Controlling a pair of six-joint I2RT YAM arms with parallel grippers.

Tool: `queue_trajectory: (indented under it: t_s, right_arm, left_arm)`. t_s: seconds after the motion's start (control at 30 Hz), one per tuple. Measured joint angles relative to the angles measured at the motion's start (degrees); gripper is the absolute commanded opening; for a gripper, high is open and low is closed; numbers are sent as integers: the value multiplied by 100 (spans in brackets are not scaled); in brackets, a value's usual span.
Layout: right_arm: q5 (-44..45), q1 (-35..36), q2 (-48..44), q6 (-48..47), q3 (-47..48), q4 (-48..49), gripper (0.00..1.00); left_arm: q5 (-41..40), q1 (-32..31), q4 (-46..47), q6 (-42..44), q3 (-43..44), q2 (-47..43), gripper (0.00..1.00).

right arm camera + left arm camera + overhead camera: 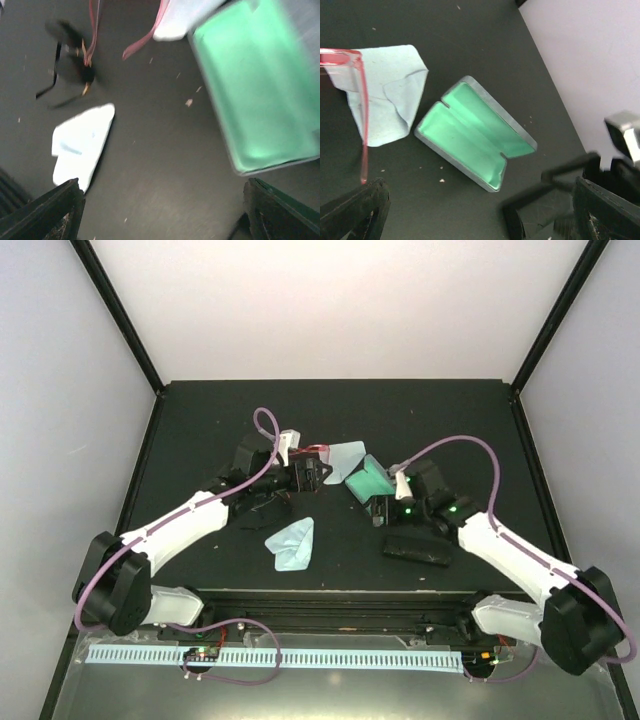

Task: Organize the sunglasses
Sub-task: Place the sunglasses case at the center of the board, then move the sunglasses case at the center of the board.

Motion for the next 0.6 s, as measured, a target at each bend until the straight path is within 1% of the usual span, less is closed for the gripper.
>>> queue_trajectory:
  t_s: [0.1,0.23,0.3,0.43,0.6]
  right_arm:
    - [-13,605,245,170,-72,-87,84]
    - [-22,1121,647,424,-291,-188,82]
    - [-24,1204,796,511,-374,-258,82]
    - [-42,1255,994,623,-420,-328,74]
    - [247,1329,1266,785,-339,-625,75]
  left_arm:
    - [-348,4,-144,-11,-11,-116,99]
    - [-855,39,-345,-68,-59,-391,99]
    - [-1014,57,-385,-96,-87,-509,99]
    - [-1204,76,-417,-111,-107,-575,99]
    - [-1290,79,-466,-120,-127,-573,99]
